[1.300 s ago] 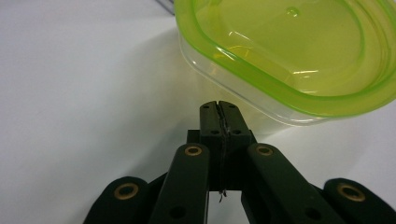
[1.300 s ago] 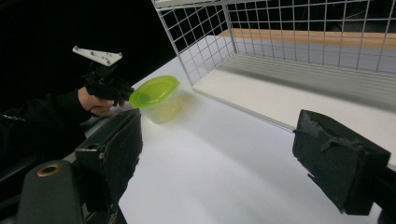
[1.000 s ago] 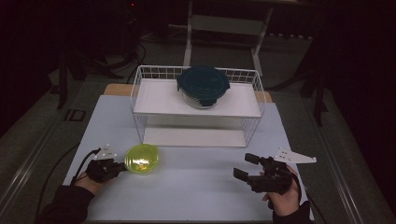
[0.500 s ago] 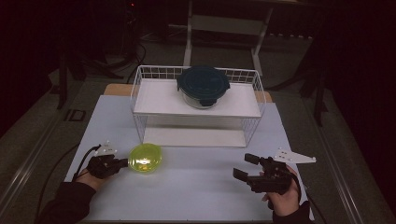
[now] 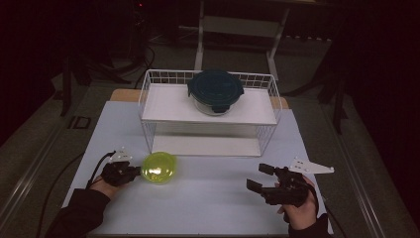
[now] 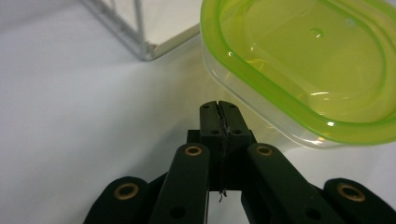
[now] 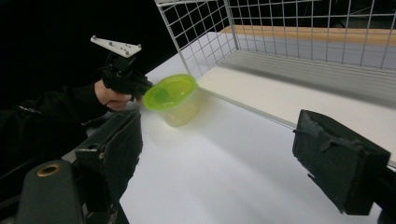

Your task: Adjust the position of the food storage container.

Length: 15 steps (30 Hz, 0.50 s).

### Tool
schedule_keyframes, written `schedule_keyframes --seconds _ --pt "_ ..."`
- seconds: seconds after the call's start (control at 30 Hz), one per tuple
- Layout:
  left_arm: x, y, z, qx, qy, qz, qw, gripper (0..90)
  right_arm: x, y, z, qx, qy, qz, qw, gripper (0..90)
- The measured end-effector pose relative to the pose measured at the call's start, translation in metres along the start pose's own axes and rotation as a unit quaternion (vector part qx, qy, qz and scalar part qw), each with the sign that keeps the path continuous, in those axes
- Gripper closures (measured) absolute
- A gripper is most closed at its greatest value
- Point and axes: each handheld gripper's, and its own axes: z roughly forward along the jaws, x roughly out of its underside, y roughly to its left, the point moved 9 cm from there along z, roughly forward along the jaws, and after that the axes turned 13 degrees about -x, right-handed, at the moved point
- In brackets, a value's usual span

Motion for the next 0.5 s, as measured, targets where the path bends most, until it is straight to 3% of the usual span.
schedule_keyframes --seconds 0.5 --pt "-0.016 -0.027 0.016 0.027 0.002 0.015 0.9995 88.9 0.002 -0.001 -0.001 0.005 0.000 -0.002 1.0000 15.2"
